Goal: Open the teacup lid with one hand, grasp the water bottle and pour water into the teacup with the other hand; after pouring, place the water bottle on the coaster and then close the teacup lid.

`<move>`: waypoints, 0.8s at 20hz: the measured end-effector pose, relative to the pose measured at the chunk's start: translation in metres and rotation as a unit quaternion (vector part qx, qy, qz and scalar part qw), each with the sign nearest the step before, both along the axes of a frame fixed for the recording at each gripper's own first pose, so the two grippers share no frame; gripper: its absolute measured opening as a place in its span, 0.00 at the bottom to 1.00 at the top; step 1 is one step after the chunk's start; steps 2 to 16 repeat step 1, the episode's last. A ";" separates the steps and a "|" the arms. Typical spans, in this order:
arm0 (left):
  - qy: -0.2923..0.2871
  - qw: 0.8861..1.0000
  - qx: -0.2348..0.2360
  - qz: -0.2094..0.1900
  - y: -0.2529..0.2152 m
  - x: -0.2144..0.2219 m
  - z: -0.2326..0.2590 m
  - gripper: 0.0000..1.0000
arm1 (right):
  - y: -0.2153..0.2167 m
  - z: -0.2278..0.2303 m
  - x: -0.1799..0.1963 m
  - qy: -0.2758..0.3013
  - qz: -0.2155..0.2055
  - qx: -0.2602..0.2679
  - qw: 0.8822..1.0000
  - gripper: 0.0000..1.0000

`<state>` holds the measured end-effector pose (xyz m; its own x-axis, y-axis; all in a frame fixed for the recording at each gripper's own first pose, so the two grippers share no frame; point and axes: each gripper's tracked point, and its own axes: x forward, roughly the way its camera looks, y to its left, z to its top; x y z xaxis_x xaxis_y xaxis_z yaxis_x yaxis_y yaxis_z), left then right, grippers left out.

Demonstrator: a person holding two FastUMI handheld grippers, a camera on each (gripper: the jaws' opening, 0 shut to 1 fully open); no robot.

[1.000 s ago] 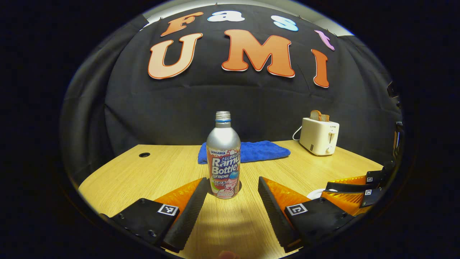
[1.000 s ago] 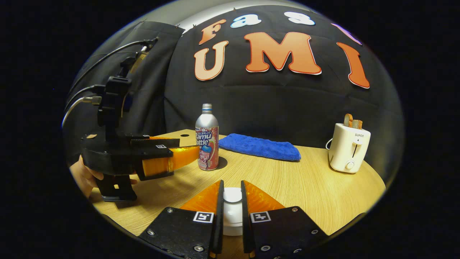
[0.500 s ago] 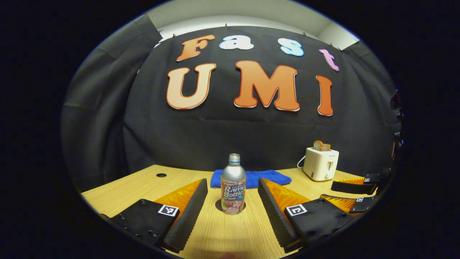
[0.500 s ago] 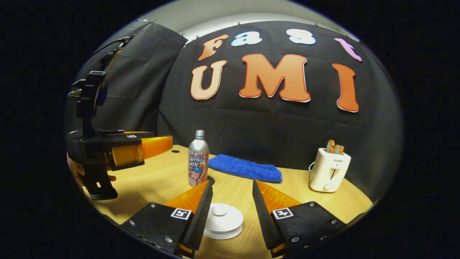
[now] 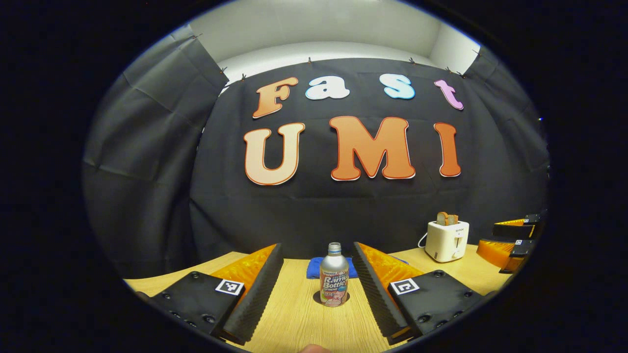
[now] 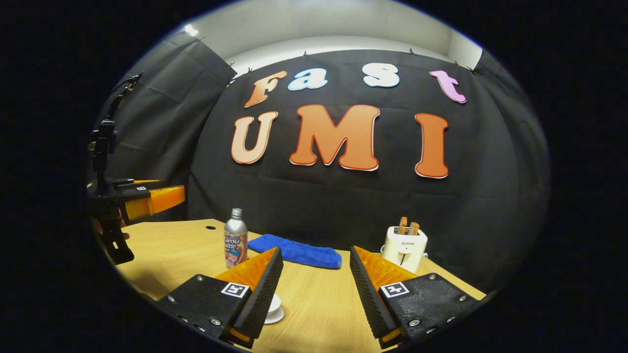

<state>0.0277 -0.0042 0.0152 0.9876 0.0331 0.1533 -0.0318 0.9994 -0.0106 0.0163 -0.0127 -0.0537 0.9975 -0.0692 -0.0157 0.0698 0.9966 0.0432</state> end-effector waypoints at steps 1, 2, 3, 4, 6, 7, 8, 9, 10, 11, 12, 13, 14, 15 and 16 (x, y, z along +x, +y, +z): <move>-0.002 1.000 -0.003 0.003 0.002 -0.002 0.000 0.97 | -0.005 0.002 -0.002 -0.002 -0.009 -0.001 1.000 0.82; -0.002 1.000 -0.003 0.003 0.002 -0.002 0.000 0.97 | -0.005 0.002 -0.002 -0.002 -0.009 -0.001 1.000 0.82; -0.002 1.000 -0.003 0.003 0.002 -0.002 0.000 0.97 | -0.005 0.002 -0.002 -0.002 -0.009 -0.001 1.000 0.82; -0.002 1.000 -0.003 0.003 0.002 -0.002 0.000 0.97 | -0.005 0.002 -0.002 -0.002 -0.009 -0.001 1.000 0.82; -0.002 1.000 -0.003 0.003 0.002 -0.002 0.000 0.97 | -0.005 0.002 -0.002 -0.002 -0.009 -0.001 1.000 0.82; -0.002 1.000 -0.003 0.003 0.002 -0.002 0.000 0.97 | -0.005 0.002 -0.002 -0.002 -0.009 -0.001 1.000 0.82; -0.002 1.000 -0.003 0.003 0.002 -0.002 0.000 0.97 | -0.005 0.002 -0.002 -0.002 -0.009 -0.001 1.000 0.82; -0.002 1.000 -0.003 0.003 0.002 -0.002 0.000 0.97 | -0.005 0.002 -0.002 -0.002 -0.009 -0.001 1.000 0.82; -0.002 1.000 -0.003 0.003 0.002 -0.002 0.000 0.97 | -0.005 0.002 -0.002 -0.002 -0.009 -0.001 1.000 0.82; -0.002 1.000 -0.003 0.003 0.002 -0.002 0.000 0.97 | -0.005 0.002 -0.002 -0.002 -0.009 -0.001 1.000 0.82; -0.002 1.000 -0.003 0.003 0.002 -0.002 0.000 0.97 | -0.005 0.002 -0.002 -0.002 -0.009 -0.001 1.000 0.82; -0.002 1.000 -0.003 0.003 0.002 -0.002 0.000 0.97 | -0.005 0.002 -0.002 -0.002 -0.009 -0.001 1.000 0.82; -0.002 1.000 -0.003 0.003 0.002 -0.002 0.000 0.97 | -0.005 0.002 -0.002 -0.002 -0.009 -0.001 1.000 0.82; -0.002 1.000 -0.003 0.003 0.002 -0.002 0.000 0.97 | -0.005 0.002 -0.002 -0.002 -0.009 -0.001 1.000 0.82; -0.002 1.000 -0.003 0.003 0.002 -0.002 0.000 0.97 | -0.005 0.002 -0.002 -0.002 -0.009 -0.001 1.000 0.82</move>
